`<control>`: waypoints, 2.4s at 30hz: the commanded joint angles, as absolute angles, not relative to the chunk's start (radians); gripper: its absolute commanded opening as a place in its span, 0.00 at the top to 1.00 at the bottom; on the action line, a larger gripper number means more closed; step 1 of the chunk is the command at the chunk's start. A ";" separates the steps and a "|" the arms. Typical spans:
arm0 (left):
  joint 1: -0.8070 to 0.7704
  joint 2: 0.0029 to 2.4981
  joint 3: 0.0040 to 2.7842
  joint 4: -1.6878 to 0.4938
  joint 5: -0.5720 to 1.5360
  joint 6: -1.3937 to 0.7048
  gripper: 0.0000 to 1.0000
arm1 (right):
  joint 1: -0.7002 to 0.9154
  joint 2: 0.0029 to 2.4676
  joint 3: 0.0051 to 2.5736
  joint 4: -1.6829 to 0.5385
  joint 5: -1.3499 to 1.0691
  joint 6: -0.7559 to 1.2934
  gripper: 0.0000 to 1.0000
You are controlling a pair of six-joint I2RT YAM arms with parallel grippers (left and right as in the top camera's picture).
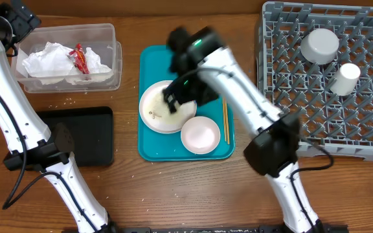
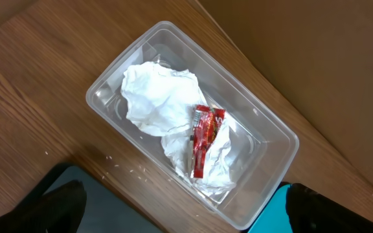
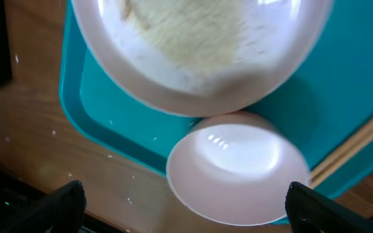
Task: Sort waste into correct bins and load items into the dishwasher
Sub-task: 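Reach the right gripper to the pink bowl on the tray, then grasp the pink bowl rim with the right gripper and lift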
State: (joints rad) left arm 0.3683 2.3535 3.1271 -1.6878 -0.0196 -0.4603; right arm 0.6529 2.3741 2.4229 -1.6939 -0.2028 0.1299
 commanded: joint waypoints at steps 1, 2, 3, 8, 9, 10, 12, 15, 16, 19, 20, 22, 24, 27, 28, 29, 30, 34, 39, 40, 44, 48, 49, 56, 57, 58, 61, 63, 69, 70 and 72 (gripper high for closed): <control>0.372 2.350 3.129 -1.689 -0.027 -0.438 0.00 | 0.715 2.357 2.385 -1.695 -0.157 0.130 0.00; 0.372 2.350 3.129 -1.689 -0.026 -0.438 0.00 | 0.730 2.351 2.372 -1.695 -0.157 0.130 0.00; 0.372 2.350 3.129 -1.689 -0.027 -0.438 0.00 | 0.741 2.344 2.358 -1.695 -0.157 0.131 0.00; 0.372 2.350 3.129 -1.689 -0.027 -0.438 0.00 | 0.757 2.250 2.215 -1.695 -0.158 0.131 0.00; 0.372 2.350 3.129 -1.689 -0.027 -0.438 0.00 | 0.757 2.227 2.184 -1.695 -0.162 0.133 0.00; 0.372 2.350 3.129 -1.689 -0.026 -0.438 0.00 | 0.757 2.200 2.146 -1.695 -0.172 0.135 0.00; 0.372 2.350 3.129 -1.689 -0.027 -0.438 0.00 | 0.754 2.165 2.098 -1.695 -0.200 0.134 0.01; 0.372 2.350 3.129 -1.689 -0.027 -0.438 0.00 | 0.758 2.151 2.064 -1.694 -0.204 0.134 0.04; 0.372 2.350 3.129 -1.689 -0.027 -0.438 0.00 | 0.760 2.151 2.058 -1.687 -0.203 0.133 0.05; 0.372 2.350 3.129 -1.689 -0.027 -0.438 0.00 | 0.777 2.152 2.003 -1.621 -0.198 0.082 0.09; 0.372 2.350 3.129 -1.689 -0.027 -0.438 0.00 | 0.783 2.152 1.985 -1.607 -0.186 0.069 0.10; 0.372 2.350 3.129 -1.689 -0.027 -0.438 0.00 | 0.800 2.152 1.925 -1.566 -0.108 0.071 0.15; 0.372 2.350 3.129 -1.689 -0.027 -0.438 0.00 | 0.807 2.152 1.876 -1.528 -0.064 0.075 0.22; 0.372 2.350 3.129 -1.689 -0.027 -0.438 0.00 | 0.807 2.152 1.789 -1.439 -0.042 0.074 0.39; 0.372 2.350 3.129 -1.689 -0.026 -0.438 0.00 | 0.808 2.153 1.772 -1.420 -0.042 0.074 0.39; 0.372 2.350 3.129 -1.689 -0.027 -0.438 0.00 | 0.808 2.152 1.756 -1.400 -0.042 0.074 0.39; 0.372 2.350 3.129 -1.689 -0.027 -0.438 0.00 | 0.808 2.152 1.742 -1.387 -0.043 0.074 0.39; 0.372 2.350 3.129 -1.689 -0.027 -0.438 0.00 | 0.813 2.153 1.728 -1.368 -0.046 0.074 0.39; 0.372 2.350 3.129 -1.689 -0.026 -0.438 0.00 | 0.825 2.152 1.728 -1.364 -0.050 0.074 0.43; 0.372 2.350 3.129 -1.689 -0.026 -0.438 0.00 | 0.831 2.152 1.728 -1.357 -0.058 0.074 0.45; 0.372 2.350 3.129 -1.689 -0.027 -0.438 0.00 | 0.855 2.153 1.719 -1.324 -0.086 0.073 0.51; 0.372 2.350 3.129 -1.689 -0.027 -0.438 0.00 | 0.879 2.153 1.719 -1.312 -0.042 0.074 0.56; 0.372 2.350 3.129 -1.689 -0.026 -0.438 0.00 | 0.882 2.153 1.719 -1.309 -0.044 0.075 0.58; 0.372 2.350 3.129 -1.689 -0.026 -0.438 0.00 | 0.883 2.153 1.719 -1.299 -0.046 0.079 0.71; 0.372 2.350 3.129 -1.689 -0.027 -0.438 0.00 | 0.883 2.153 1.719 -1.297 -0.046 0.080 0.72; 0.372 2.350 3.129 -1.689 -0.027 -0.438 0.00 | 0.883 2.153 1.719 -1.293 -0.045 0.082 0.73; 0.372 2.350 3.129 -1.689 -0.026 -0.437 0.00 | 0.883 2.153 1.720 -1.291 -0.045 0.082 0.82; 0.372 2.350 3.129 -1.689 -0.026 -0.438 0.00 | 0.883 2.153 1.720 -1.290 -0.045 0.082 0.90; 0.372 2.350 3.129 -1.689 -0.027 -0.438 0.00 | 0.881 2.152 1.752 -1.308 -0.045 0.081 0.96; 0.372 2.350 3.129 -1.689 -0.027 -0.438 0.00 | 0.879 2.152 1.763 -1.316 -0.044 0.081 0.96; 0.372 2.350 3.129 -1.689 -0.026 -0.438 0.00 | 0.877 2.152 1.801 -1.333 -0.036 0.080 0.96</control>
